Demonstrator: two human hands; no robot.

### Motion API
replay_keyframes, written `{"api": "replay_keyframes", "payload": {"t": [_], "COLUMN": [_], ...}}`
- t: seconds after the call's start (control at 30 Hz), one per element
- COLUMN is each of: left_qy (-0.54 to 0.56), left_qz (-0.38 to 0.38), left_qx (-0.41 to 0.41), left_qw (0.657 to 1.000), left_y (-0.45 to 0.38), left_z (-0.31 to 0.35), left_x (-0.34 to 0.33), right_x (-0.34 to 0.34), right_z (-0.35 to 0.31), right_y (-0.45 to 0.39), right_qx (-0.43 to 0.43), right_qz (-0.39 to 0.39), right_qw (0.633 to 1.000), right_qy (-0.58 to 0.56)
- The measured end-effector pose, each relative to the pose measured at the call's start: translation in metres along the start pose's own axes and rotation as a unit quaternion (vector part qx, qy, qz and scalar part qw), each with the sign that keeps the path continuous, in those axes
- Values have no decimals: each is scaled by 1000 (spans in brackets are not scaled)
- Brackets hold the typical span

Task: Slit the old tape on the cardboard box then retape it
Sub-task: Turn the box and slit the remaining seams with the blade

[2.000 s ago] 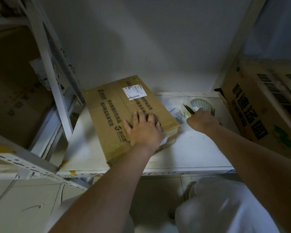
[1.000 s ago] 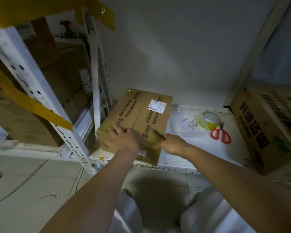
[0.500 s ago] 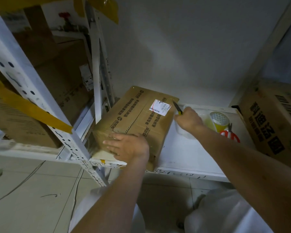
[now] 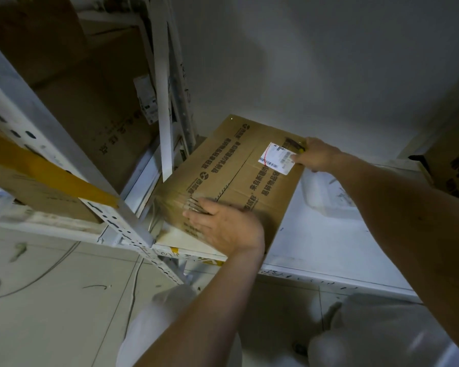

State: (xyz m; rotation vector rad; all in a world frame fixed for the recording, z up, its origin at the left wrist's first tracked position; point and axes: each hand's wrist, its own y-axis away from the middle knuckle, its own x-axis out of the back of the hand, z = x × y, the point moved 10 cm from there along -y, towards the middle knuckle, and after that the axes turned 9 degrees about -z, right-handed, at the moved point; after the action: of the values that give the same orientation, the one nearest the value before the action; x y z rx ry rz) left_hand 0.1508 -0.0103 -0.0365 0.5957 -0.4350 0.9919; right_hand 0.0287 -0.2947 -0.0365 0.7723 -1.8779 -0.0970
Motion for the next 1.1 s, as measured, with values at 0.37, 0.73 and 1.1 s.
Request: {"api": "replay_keyframes", "payload": {"t": [0.37,0.73,1.1], "left_qy": [-110,-214,-286], "left_qz": [-38,-69,-134], "left_qx": [-52,-22,-92], "left_qw": [992,974,944], "left_y": [-40,-5,29], "left_z": [0,-1,-7], "left_x": [33,40,3], "right_x": [-4,-18,-32], "right_z": [19,32,52], "right_y": [41,108,162], "right_qx": [-75,-79,-105], "right_qz": [13,48,35], "right_qw": [996,996,993], "right_qy": [43,20,-40]}}
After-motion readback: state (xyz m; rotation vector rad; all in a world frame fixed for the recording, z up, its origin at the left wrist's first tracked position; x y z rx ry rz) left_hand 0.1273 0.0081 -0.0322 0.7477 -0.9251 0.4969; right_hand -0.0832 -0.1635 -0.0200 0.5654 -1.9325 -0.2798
